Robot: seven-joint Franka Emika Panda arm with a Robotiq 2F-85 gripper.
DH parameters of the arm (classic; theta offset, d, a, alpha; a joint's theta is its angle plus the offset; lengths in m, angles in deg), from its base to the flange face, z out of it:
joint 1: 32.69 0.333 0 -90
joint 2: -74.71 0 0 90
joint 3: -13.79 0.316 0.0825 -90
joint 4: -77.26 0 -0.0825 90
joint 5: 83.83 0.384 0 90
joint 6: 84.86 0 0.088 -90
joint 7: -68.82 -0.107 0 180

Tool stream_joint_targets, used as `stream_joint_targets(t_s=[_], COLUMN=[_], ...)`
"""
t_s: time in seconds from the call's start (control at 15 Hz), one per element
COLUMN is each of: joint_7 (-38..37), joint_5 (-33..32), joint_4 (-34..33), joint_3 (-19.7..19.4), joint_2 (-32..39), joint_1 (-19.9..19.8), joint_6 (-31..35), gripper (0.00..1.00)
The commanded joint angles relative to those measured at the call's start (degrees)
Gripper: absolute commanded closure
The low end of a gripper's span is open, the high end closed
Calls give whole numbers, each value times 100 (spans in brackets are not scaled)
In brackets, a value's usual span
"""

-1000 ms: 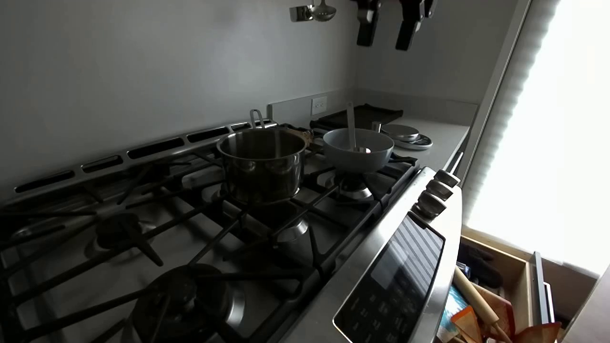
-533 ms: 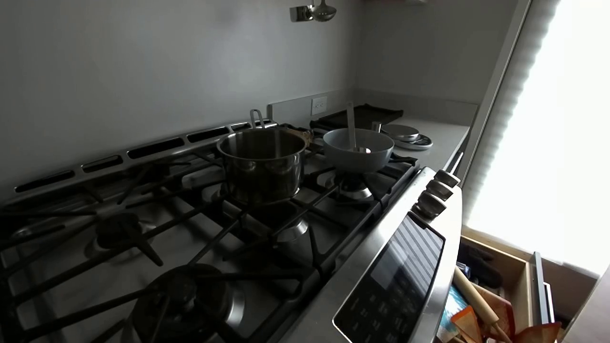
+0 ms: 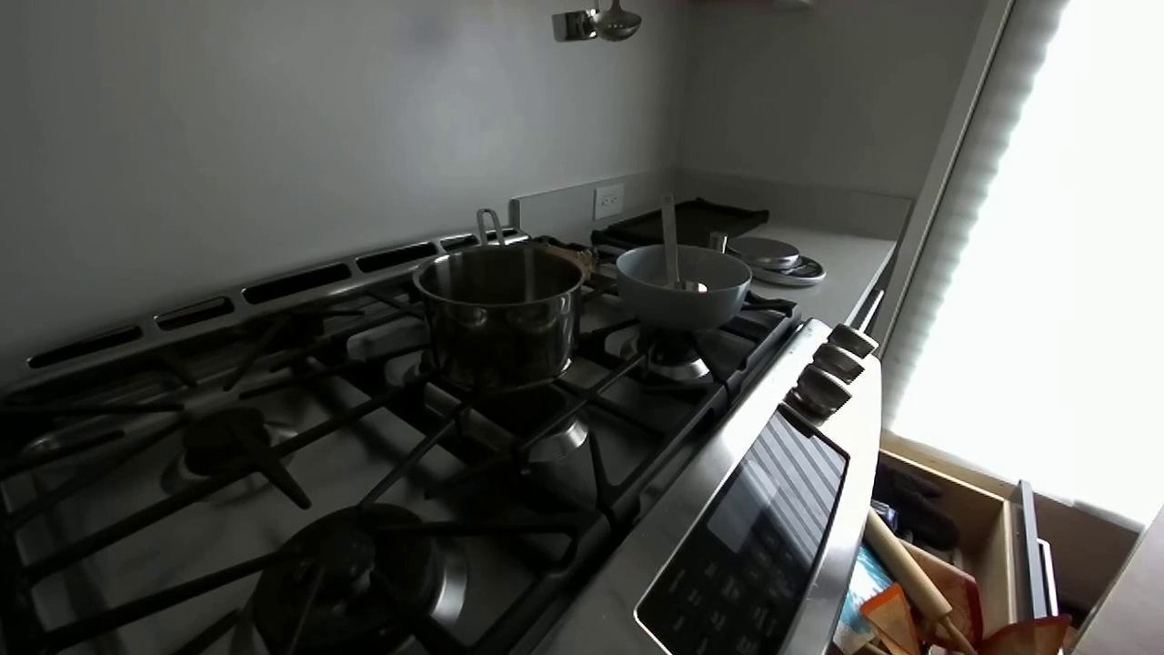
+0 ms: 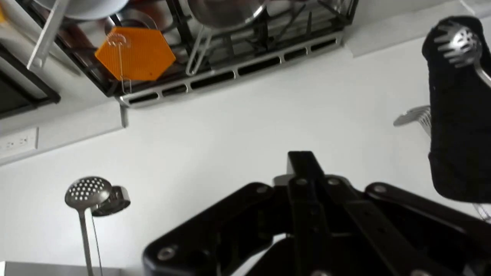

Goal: Turn the light of the range hood on

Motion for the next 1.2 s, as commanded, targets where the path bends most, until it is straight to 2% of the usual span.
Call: stream_joint_targets(t_s=[0.0, 0.27, 0.53, 0.67, 0.73, 1.13], joint_7=[-66, 57, 299, 571, 302, 472], joint_5=[545, 1165, 1615, 1427, 1425, 1334], joint_4=[-52, -228, -435, -352, -413, -621], joint_3=[-116, -268, -482, -426, -371, -248], joint_2=[-144, -73, -46, -95, -85, -92], joint_1=[321, 890, 1467, 1421, 1316, 1361], joint_6=[788, 1593, 1795, 1873, 1729, 1778], gripper=[100, 100, 100, 100, 99, 100])
